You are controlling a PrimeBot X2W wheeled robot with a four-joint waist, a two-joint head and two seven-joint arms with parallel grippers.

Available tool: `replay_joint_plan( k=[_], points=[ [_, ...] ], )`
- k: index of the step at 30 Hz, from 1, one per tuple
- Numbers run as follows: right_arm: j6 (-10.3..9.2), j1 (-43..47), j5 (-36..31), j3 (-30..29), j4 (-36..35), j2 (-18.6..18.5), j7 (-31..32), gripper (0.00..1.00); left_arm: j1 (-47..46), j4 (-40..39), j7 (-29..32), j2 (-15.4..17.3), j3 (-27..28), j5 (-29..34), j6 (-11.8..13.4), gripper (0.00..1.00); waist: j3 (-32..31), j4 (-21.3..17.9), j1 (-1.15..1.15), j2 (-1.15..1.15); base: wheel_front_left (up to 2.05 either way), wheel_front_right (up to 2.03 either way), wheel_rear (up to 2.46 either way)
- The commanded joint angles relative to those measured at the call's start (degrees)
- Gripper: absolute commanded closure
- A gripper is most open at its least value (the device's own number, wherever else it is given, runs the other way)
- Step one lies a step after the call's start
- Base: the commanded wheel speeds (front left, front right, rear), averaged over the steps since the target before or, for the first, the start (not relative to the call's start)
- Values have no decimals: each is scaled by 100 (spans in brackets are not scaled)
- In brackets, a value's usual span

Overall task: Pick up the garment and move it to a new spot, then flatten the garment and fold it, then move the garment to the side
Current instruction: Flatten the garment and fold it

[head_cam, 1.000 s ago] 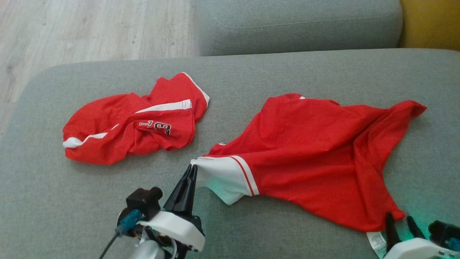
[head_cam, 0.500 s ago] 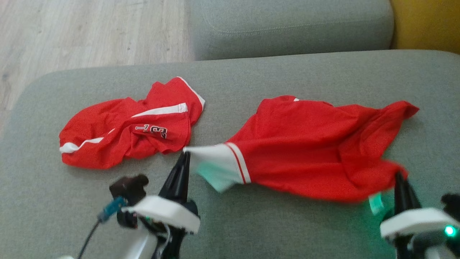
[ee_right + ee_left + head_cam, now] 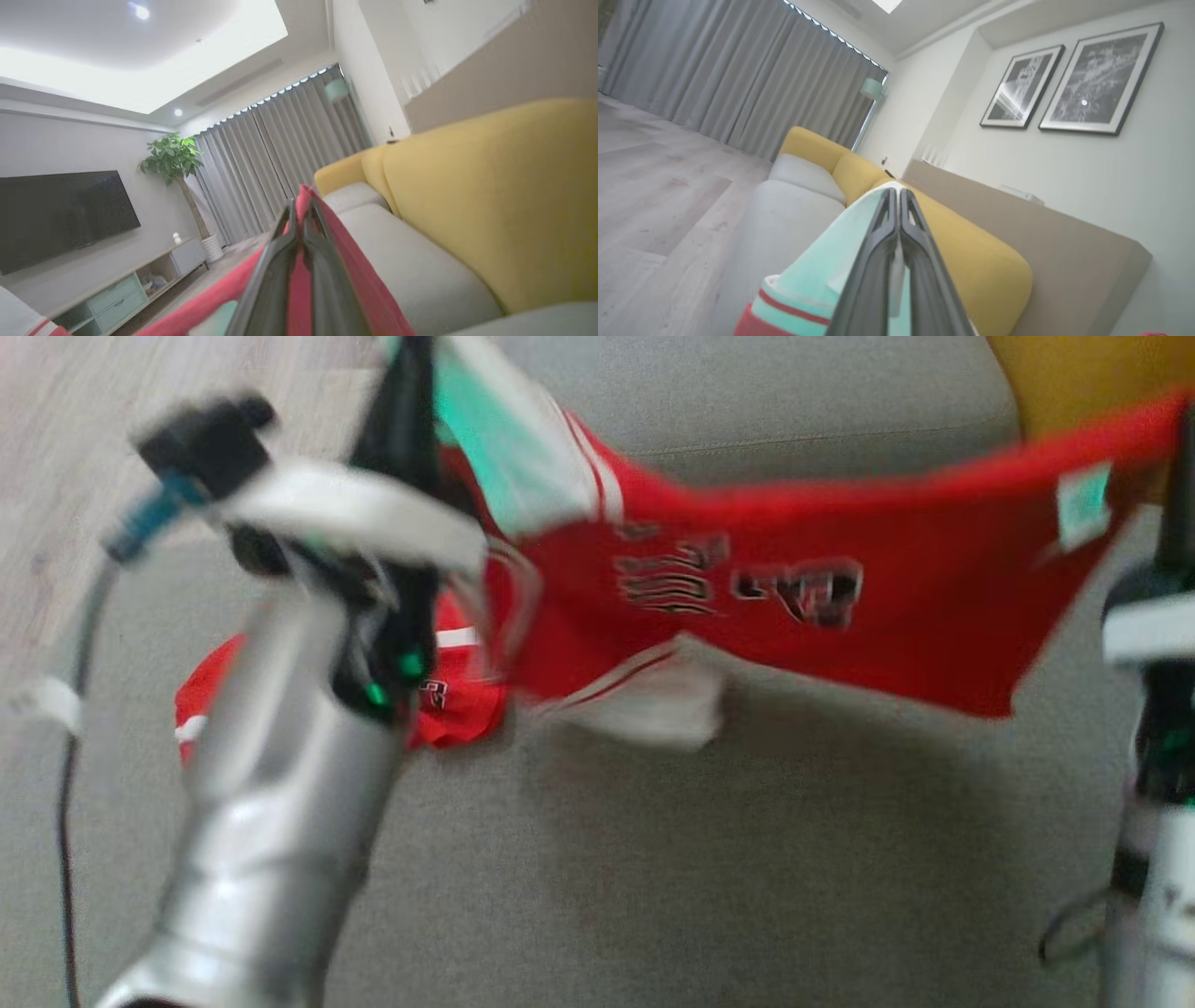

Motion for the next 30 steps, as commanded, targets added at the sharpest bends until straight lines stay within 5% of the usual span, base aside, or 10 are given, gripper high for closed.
replay_joint_plan(
  k=[1, 8, 19, 27, 30],
  points=[
    [-4, -539, -175, 175, -272, -56, 58, 100, -479, -42, -63, 88, 319, -59, 91, 100, -22, -28, 0, 0, 0, 0, 0],
    [-4, -1405, -696, 356, -161, -421, 150, 100, -1301, 342, -442, 62, 384, -269, 194, 100, -134, 9, 0, 0, 0, 0, 0],
    [-4, -525, -882, 117, -962, -542, 819, 100, -682, -885, -61, 165, 202, -468, 536, 100, -62, -1, 0, 0, 0, 0, 0],
    [-4, -760, -923, 27, -1094, -573, 1299, 100, -885, -1312, 542, 556, 145, -287, 886, 100, 885, -331, 0, 0, 0, 0, 0],
    [-4, -1223, -797, -9, -763, -558, 1338, 100, -1344, -1056, 601, 832, 39, 56, 796, 100, 1274, -439, 0, 0, 0, 0, 0]
  ],
)
